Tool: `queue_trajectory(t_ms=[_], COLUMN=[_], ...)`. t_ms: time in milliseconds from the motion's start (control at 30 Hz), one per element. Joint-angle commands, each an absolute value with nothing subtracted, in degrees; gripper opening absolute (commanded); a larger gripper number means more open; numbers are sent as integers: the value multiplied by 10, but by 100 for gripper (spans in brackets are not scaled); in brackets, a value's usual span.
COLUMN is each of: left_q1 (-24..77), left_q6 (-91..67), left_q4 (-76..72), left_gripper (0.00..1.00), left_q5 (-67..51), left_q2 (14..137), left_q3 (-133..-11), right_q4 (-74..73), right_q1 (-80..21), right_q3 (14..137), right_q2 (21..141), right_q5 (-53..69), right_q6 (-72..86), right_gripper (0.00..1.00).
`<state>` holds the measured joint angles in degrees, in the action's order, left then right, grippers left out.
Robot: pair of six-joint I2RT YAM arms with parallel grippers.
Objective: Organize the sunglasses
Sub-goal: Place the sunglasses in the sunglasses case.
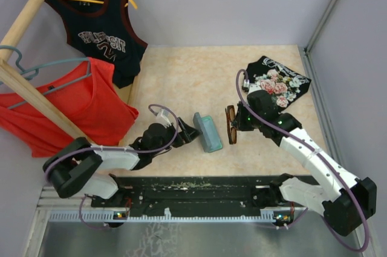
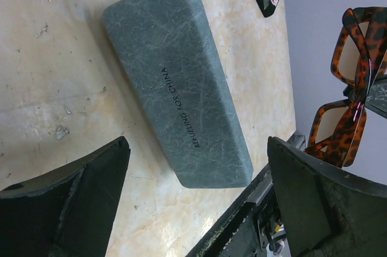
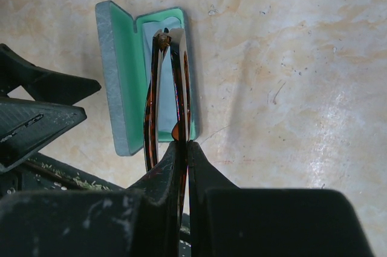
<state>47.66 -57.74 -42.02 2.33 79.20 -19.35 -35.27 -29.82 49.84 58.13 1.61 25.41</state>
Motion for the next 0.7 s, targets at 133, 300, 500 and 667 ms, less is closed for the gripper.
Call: queue_trajectory(t_ms=[133,300,500,667], left_q1=[470,466,464,462], left_q6=[-614,-629,-636,-624], left_q4=[-589,-659,-714,-678], left_gripper=[100,100,100,100], left_q5=[-8,-20,-27,-36], left_q2=[861,905,936,938], left_q3=[-180,-174,-162,-181], right_q4=[-336,-338,-343,-344], right_q1=[-294,-294,-294,-294], right_q3=[507,509,511,511], right_q2=[566,569,569,569], right_q5=[18,18,15,12], right_q6=[240,240,238,237], right_gripper=[0,0,0,0])
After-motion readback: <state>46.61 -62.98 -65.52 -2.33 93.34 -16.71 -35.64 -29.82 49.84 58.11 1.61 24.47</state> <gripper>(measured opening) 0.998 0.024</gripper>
